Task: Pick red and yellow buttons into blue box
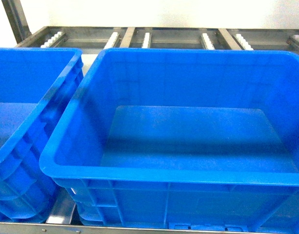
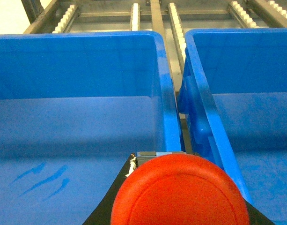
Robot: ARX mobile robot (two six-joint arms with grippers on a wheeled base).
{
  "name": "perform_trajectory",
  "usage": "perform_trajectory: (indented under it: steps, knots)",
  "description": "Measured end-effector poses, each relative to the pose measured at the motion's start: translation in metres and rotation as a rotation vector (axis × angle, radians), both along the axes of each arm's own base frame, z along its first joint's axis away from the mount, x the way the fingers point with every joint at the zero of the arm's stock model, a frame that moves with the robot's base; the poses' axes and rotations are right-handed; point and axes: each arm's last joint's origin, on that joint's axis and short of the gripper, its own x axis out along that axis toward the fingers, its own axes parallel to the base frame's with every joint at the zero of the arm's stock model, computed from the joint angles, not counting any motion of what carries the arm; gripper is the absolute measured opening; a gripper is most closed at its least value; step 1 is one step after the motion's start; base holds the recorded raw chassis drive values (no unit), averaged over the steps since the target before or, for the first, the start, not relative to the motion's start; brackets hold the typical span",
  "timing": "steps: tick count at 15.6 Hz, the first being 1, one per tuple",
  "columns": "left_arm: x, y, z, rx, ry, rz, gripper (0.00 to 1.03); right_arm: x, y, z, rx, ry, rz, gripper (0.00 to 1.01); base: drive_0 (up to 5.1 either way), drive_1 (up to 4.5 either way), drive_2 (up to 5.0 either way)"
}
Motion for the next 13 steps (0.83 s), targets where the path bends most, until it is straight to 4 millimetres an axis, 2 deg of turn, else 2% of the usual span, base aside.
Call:
perform_trajectory:
  steps: [3,4,6,8,11,13]
  knots:
    - [0.000,0.000,0.000,0.000,-0.001,0.000,0.26,0.008,0.001,0.000,-0.018,0.099,0.001,0.30,0.0,4.30,-4.3]
    - [0.000,0.000,0.000,0.000,-0.001,0.000,0.26,0.014,0.002,0.011,-0.020,0.093,-0.004,0.30,0.0,4.30,-4.3]
    - [0.000,0.000,0.000,0.000,-0.001,0.000,0.26,0.027,0.008,0.050,-0.015,-0.017,0.015,0.30,0.0,4.30,-4.3]
    - [0.000,0.000,0.000,0.000,-0.001,0.000,0.26,0.043,0.017,0.067,-0.009,-0.039,0.053,0.30,0.0,4.30,-4.3]
    - [0.000,0.000,0.000,0.000,-0.001,0.000,0.26,0.078,0.051,0.057,-0.010,0.024,0.146,0.30,0.0,4.30,-4.3]
    - [0.000,0.000,0.000,0.000,-0.001,0.000,0.26,0.103,0.070,0.058,-0.012,0.035,0.181,0.30,0.0,0.00,0.0]
